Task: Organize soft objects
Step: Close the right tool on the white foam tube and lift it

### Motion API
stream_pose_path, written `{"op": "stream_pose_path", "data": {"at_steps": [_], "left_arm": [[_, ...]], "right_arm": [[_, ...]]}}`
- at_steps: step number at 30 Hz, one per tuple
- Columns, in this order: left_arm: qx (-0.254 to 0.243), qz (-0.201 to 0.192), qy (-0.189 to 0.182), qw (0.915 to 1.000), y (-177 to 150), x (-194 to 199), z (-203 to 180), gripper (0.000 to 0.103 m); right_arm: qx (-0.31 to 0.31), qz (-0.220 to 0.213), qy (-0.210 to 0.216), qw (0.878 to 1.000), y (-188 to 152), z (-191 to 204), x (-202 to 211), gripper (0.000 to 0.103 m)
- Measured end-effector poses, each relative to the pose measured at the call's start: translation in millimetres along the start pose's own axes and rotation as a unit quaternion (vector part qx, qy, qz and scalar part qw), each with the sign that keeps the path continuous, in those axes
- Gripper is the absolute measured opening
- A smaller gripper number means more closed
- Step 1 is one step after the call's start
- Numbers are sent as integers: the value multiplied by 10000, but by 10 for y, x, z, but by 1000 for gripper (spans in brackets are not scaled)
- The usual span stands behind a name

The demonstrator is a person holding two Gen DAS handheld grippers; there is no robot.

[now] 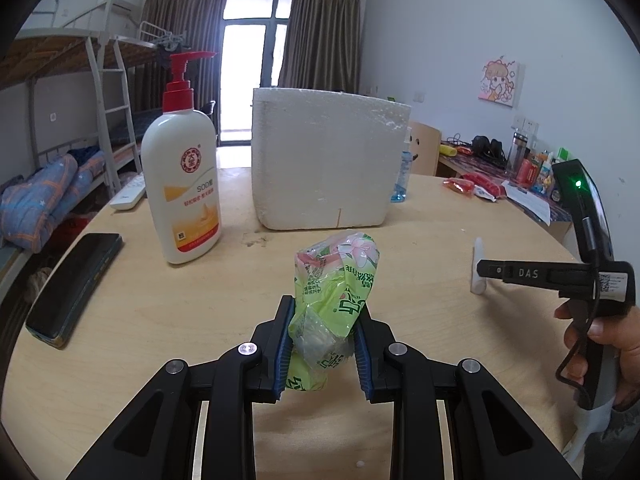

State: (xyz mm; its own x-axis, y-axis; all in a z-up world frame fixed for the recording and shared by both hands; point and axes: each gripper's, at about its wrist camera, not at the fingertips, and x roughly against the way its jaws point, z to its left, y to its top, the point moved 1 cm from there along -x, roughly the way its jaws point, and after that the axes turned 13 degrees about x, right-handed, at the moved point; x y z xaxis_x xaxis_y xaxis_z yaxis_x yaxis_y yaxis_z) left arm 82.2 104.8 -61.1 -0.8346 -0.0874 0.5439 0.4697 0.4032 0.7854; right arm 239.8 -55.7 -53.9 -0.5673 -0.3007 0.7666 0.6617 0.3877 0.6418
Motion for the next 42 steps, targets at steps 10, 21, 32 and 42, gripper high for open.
{"op": "stream_pose_path", "data": {"at_steps": [10,21,32,42], "left_arm": [[-81,-3,-36,10000,-19,3,-35,29],[-74,-11,-38,10000,-11,3,-37,29],[-17,4,-17,10000,-9,-7,-20,29],[-64,-24,-2,10000,-13,16,-41,29]], "right_arm": [[-61,83,-18,9999,1,-56,-46,32],[42,264,-32,9996,80,38,-218,43],[-3,95,177,9998,119,-11,-242,24],[193,-178,-2,9997,87,33,19,13]]}}
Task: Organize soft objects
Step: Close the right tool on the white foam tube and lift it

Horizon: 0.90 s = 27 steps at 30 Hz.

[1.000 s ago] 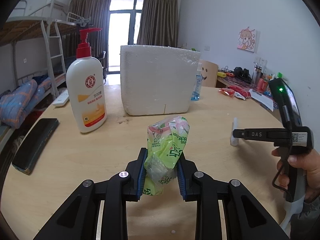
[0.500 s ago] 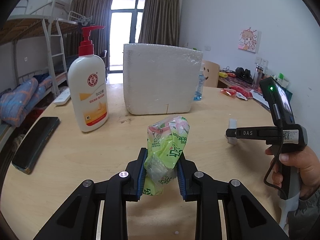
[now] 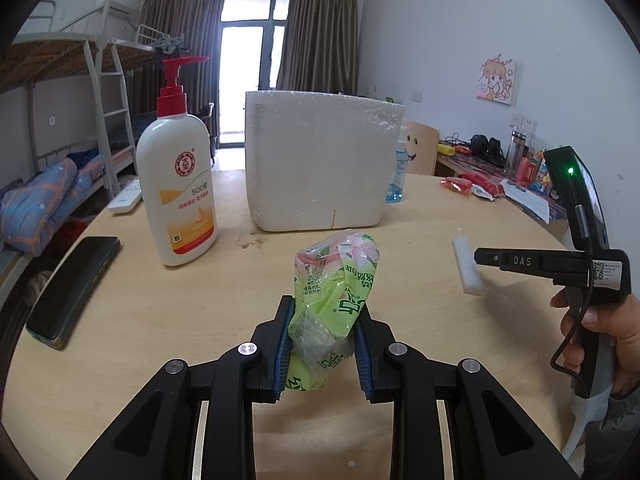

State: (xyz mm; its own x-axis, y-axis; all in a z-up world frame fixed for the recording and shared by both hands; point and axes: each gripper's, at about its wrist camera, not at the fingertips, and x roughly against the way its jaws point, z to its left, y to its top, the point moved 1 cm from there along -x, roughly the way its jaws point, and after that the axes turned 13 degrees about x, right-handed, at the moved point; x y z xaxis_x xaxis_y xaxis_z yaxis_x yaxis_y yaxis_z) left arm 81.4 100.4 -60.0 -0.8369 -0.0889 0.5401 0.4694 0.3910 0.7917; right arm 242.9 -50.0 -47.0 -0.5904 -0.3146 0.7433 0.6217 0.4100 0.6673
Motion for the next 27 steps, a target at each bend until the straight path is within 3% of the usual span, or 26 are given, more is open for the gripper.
{"op": "stream_pose_path", "data": {"at_steps": [4,6,7,8,27], "left_arm": [[-31,-5,-1,10000,-5,-2,-15,29],[-41,3,7,10000,-7,-10,-13,29],[-33,11,11,10000,-6,-15,-11,29],[-25,11,6,10000,-5,-16,-9,29],[-43,20,-6,10000,-18,-26,-59,29]], "right_arm": [[14,63,-160,9999,18,-24,-58,13],[90,171,-239,9995,41,-7,-127,21],[103,206,-264,9994,43,-6,-150,34],[117,246,-276,9992,43,-1,-175,40],[144,407,-176,9989,65,48,-321,38]]}}
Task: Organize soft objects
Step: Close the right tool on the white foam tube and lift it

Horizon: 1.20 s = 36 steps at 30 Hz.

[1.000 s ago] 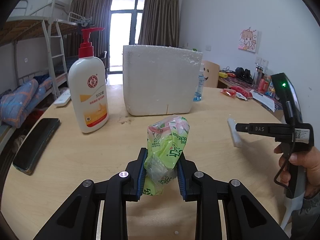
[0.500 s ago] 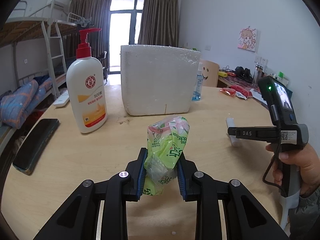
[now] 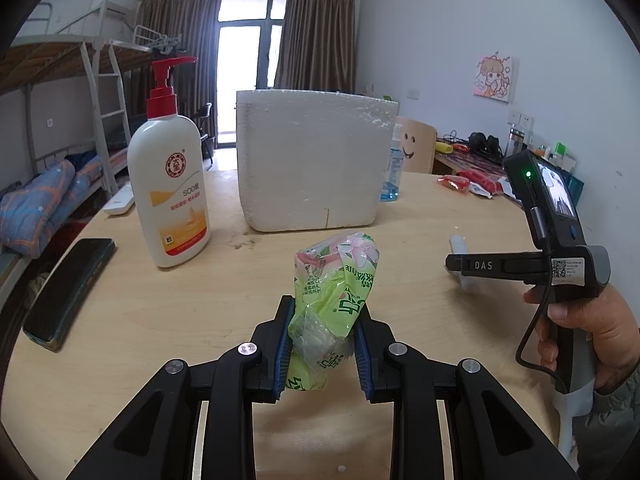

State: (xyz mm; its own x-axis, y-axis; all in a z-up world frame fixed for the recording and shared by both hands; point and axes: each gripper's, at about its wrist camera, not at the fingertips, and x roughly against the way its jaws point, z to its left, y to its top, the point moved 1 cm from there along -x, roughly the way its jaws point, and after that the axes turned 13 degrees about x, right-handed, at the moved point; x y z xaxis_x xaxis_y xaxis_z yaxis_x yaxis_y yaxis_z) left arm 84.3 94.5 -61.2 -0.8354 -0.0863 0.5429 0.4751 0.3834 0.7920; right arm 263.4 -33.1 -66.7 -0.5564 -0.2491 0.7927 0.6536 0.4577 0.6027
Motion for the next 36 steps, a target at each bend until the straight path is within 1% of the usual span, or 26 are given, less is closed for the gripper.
{"op": "stream_pose_path", "data": {"at_steps": [1,2,5,8,15,16,18,20,25,27,29,30,32,36], "left_arm": [[-4,-1,7,10000,1,2,-1,29],[-5,-9,6,10000,-1,10,-4,29],[-13,-19,17,10000,-1,20,-6,29],[-20,-27,29,10000,5,28,-14,29],[-56,-70,27,10000,18,63,-45,29],[-60,-78,32,9999,21,66,-51,29],[-67,-83,29,9999,28,70,-58,29],[-85,-96,33,9999,34,73,-73,29],[-112,-112,30,9999,27,89,-96,29],[-126,-110,26,9999,20,89,-100,29],[-122,-104,29,9999,20,86,-104,29],[-120,-101,18,9999,22,84,-106,29],[-127,-121,19,9998,29,86,-109,29],[-142,-121,-2,9998,33,82,-127,29]], "right_arm": [[26,-9,-41,10000,-2,5,0,30],[-11,-22,-50,10000,-8,-8,4,29],[-129,-89,95,9998,-23,-73,32,25],[-148,-154,120,9997,-35,-86,81,24],[-81,-456,151,9988,-18,-72,298,23],[-73,-505,154,9986,-22,-69,329,23],[-51,-599,161,9981,-33,-64,402,17],[-40,-663,215,9976,-48,-65,457,17],[113,-490,132,9986,-72,-53,407,18],[216,-389,44,9990,-87,-32,350,20],[414,-238,-85,9988,-100,-1,274,36],[464,-204,-151,9986,-107,4,254,37],[497,-128,-222,9984,-132,-11,207,37],[419,-14,-179,9990,-179,-91,154,37]]}}
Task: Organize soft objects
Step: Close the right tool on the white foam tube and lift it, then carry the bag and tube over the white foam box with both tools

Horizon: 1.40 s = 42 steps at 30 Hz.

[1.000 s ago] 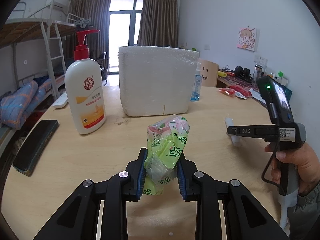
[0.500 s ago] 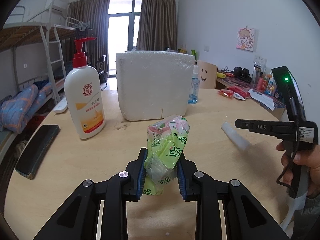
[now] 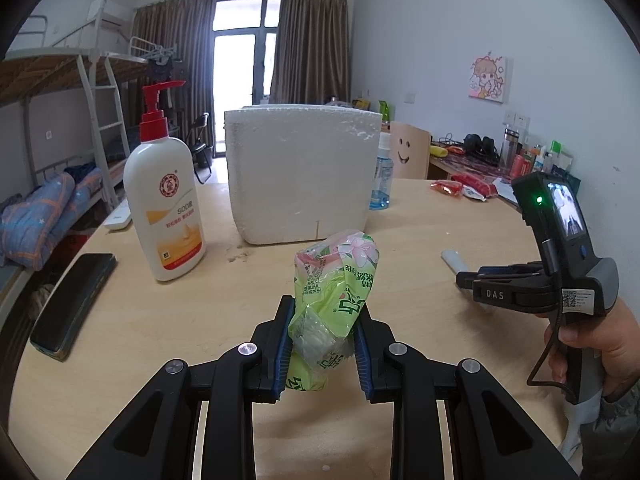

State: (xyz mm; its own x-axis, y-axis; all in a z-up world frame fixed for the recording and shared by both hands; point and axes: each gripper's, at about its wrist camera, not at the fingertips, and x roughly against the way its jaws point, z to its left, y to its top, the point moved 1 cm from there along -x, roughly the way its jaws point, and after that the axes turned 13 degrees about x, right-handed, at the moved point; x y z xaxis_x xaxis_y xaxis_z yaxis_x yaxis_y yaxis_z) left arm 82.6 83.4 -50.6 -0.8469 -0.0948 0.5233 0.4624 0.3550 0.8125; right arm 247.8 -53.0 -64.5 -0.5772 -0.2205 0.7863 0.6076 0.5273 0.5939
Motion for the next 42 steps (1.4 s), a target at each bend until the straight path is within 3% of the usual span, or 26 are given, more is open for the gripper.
{"op": "stream_pose_path", "data": {"at_steps": [5,6,7,11,22,42], "left_arm": [[-34,29,-21,10000,-11,-21,-25,29],[-38,27,-21,10000,-10,-22,-28,29],[-38,17,-21,10000,-7,-18,-28,29],[-35,-15,-25,10000,5,8,-29,29],[-147,-102,32,9998,31,69,-101,29],[-228,-436,49,9988,185,286,-259,29]], "right_arm": [[-92,-8,122,9999,-22,-45,-37,36],[-91,-34,193,9998,-19,-53,-43,33],[-91,-73,271,9996,-18,-57,-45,22],[-100,-145,345,9992,-18,-72,-35,19],[-276,-749,771,9938,-46,-94,363,19],[261,-1721,1194,9775,-135,269,1086,19]]}}
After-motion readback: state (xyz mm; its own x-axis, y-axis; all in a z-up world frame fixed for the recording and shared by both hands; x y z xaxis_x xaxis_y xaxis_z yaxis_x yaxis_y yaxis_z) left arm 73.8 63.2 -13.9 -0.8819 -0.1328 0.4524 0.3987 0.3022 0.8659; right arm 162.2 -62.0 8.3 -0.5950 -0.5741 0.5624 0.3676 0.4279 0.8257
